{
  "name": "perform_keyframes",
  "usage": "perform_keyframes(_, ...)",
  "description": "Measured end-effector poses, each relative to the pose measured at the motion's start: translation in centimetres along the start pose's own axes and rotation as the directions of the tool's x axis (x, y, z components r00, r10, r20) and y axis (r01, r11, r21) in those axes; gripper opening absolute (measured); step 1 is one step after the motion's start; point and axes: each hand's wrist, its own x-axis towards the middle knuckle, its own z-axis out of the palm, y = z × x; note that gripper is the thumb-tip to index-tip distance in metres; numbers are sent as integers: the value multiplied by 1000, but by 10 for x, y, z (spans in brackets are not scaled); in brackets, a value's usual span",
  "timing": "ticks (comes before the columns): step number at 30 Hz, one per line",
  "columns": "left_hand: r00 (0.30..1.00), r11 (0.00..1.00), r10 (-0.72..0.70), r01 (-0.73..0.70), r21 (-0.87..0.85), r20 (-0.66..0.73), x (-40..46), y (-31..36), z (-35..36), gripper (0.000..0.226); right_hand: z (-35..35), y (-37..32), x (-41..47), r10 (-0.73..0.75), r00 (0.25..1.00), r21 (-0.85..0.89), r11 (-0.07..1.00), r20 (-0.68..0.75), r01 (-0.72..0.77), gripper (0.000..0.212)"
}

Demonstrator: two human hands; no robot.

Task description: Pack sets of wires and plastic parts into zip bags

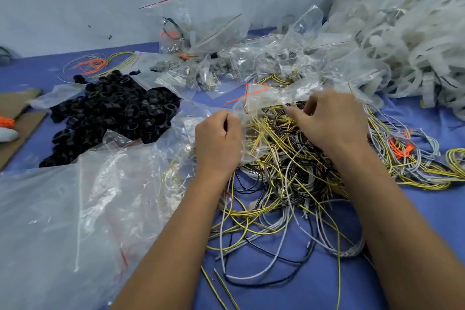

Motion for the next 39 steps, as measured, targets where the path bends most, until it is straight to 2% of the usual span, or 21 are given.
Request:
perform_keyframes(2,999,998,-23,26,50,-42,1,-2,-1,42,0,-1,0,12,998,-78,997,69,-7,51)
perform_keyframes(4,995,997,-47,52,60,-82,1,-3,-3,41,0,-1,0,1,997,-59,998,80,4,45)
perform_keyframes(9,995,999,-32,29,-31,-99,-2,1,-3,39,0,-3,-2,-10,1000,136,991,-18,12,24)
perform_keyframes(13,986,992,-9,-11,-122,-166,-3,4,-4,38,2,-5,2,-71,994,373,923,-80,96,22)
perform_keyframes(15,983,987,-37,7,-159,-181,-4,4,-4,34,1,-8,0,-90,988,501,854,-122,140,23)
perform_keyframes(18,981,982,-48,11,-191,-187,-4,4,-5,29,-3,-13,-5,-75,984,728,664,-162,171,21)
perform_keyframes(21,981,983,-36,1,-185,-189,-4,5,-5,29,-7,-18,-9,-68,994,908,405,-83,104,14)
perform_keyframes(22,981,984,-28,-7,-180,-190,-5,5,-5,29,-7,-19,-10,-95,994,928,364,-46,78,13)
perform_keyframes(23,981,985,-13,-20,-170,-193,-5,5,-5,28,-7,-21,-10,-130,991,923,378,-21,69,12)
perform_keyframes(27,975,987,96,-120,-111,-202,-7,7,-7,27,-2,-21,-12,-251,967,806,583,53,107,14)
perform_keyframes(30,960,976,207,-217,-30,-191,-8,11,-8,27,2,-19,-12,-287,948,768,636,138,81,15)
perform_keyframes(34,931,940,342,-339,52,-127,-11,17,-9,29,5,-20,-11,-317,931,791,610,183,53,15)
perform_keyframes(39,882,878,470,-463,122,-42,-17,30,-10,27,5,-26,-14,-330,920,888,458,210,-39,10)
